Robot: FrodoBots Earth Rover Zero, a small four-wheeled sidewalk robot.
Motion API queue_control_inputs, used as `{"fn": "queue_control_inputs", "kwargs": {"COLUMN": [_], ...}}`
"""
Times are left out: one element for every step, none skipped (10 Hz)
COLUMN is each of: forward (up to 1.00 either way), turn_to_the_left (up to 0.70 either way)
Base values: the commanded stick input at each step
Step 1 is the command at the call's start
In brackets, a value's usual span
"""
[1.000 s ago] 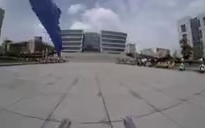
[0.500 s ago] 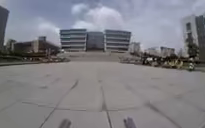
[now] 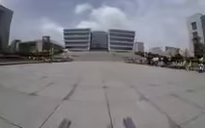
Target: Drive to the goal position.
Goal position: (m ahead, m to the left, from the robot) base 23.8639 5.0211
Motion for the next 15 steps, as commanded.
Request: {"fn": "queue_control_inputs", "kwargs": {"forward": [1.0, 1.0, 1.0, 1.0, 1.0, 1.0, 1.0, 1.0, 1.0, 1.0, 1.0, 1.0, 1.0, 1.0, 1.0], "turn_to_the_left": [0.0, 0.0, 0.0, 0.0, 0.0, -0.11, -0.4, -0.39, -0.38, -0.38, -0.19, 0.0, 0.0, 0.0, 0.0]}}
